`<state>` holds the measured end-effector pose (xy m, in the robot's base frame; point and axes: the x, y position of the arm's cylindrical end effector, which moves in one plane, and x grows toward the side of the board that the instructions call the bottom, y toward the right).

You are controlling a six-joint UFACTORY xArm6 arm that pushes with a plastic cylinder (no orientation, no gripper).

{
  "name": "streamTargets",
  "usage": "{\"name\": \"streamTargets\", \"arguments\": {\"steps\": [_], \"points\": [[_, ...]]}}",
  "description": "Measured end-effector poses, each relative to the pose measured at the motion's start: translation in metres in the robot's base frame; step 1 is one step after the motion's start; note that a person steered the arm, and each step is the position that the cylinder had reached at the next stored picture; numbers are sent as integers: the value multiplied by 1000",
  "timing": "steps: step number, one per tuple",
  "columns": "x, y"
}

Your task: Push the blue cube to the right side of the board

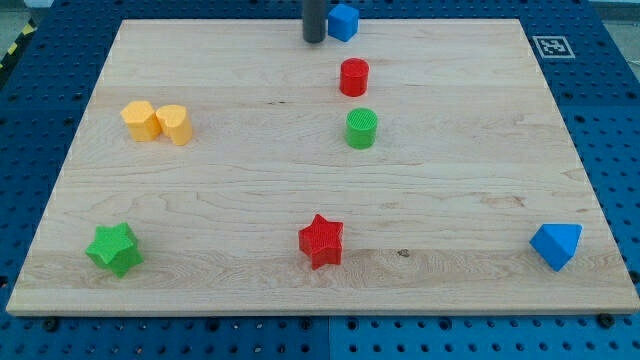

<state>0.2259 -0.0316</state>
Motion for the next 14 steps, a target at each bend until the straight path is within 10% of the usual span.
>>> {"name": "streamTargets", "arguments": {"steps": [14], "points": [[-12,84]]}}
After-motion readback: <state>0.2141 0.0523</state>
